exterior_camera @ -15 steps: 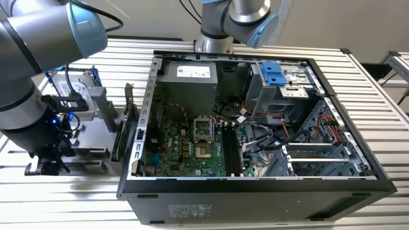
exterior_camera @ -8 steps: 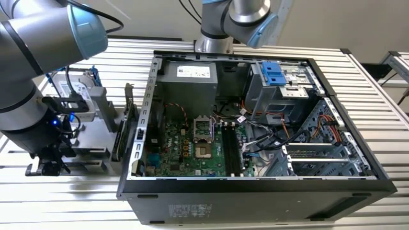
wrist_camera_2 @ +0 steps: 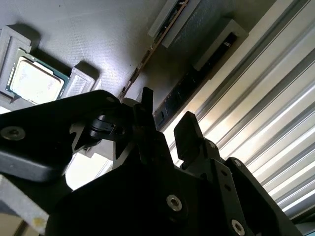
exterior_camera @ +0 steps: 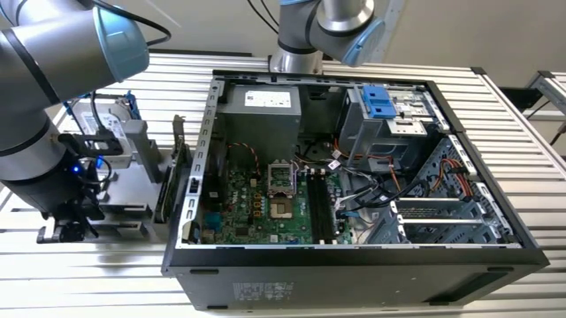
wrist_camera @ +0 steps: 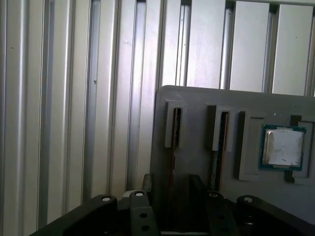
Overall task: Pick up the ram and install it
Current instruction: 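Pick up the ram and move it above insertion slot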
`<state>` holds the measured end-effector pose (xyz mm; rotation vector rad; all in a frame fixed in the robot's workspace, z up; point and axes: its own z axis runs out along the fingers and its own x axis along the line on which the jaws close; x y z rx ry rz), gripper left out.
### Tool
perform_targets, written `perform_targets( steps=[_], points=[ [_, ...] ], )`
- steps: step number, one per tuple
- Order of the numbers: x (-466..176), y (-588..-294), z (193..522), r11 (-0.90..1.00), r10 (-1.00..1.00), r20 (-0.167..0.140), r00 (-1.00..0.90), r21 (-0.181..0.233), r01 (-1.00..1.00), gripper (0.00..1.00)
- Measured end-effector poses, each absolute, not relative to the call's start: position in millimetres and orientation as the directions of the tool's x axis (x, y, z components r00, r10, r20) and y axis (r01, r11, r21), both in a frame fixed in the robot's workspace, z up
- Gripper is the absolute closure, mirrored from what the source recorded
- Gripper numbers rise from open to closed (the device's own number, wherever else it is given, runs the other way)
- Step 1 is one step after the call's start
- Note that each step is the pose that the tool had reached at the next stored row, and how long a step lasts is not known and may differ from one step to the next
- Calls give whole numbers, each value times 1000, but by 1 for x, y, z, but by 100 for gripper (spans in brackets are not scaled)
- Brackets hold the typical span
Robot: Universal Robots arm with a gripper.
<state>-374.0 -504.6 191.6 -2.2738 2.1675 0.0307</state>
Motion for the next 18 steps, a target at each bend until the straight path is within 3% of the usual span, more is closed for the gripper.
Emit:
perform_targets(
  steps=[18],
  points=[
    [-374,-505,193,-51,-999,-14,51,13,-999,100]
  ],
)
